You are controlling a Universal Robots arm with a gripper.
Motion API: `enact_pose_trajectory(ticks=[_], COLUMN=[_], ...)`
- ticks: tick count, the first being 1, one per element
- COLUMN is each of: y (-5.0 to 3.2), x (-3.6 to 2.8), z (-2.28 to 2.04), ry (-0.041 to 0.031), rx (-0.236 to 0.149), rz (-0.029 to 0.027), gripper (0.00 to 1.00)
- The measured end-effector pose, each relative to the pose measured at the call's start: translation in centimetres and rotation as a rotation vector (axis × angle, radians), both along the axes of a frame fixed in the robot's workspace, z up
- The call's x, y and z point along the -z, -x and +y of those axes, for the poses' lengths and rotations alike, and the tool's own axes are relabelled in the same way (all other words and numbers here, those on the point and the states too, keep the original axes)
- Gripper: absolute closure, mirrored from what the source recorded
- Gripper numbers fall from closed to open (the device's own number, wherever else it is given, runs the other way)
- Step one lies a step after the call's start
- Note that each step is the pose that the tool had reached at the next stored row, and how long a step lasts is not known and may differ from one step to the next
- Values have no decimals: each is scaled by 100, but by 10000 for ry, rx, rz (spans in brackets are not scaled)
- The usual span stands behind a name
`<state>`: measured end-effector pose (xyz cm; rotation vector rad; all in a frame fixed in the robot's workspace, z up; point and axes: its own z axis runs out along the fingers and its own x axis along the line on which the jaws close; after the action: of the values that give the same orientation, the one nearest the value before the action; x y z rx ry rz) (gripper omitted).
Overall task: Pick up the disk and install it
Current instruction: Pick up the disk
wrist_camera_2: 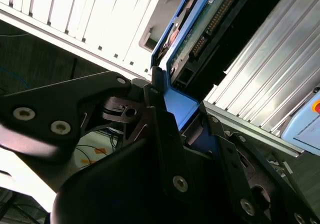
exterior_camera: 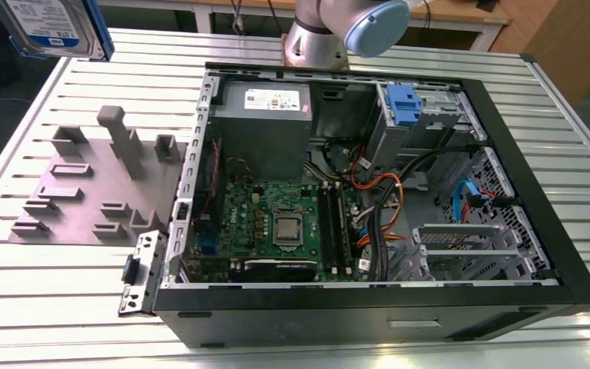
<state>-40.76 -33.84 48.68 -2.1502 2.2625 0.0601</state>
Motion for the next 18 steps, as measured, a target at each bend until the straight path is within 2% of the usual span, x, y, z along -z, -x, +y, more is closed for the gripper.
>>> enact_pose_trajectory(ticks=[7,18], y=[-13,-128], x=[0,0], z=[0,0], ry=[0,0], rx=[-1,0], rz=[1,7], gripper=[64,64])
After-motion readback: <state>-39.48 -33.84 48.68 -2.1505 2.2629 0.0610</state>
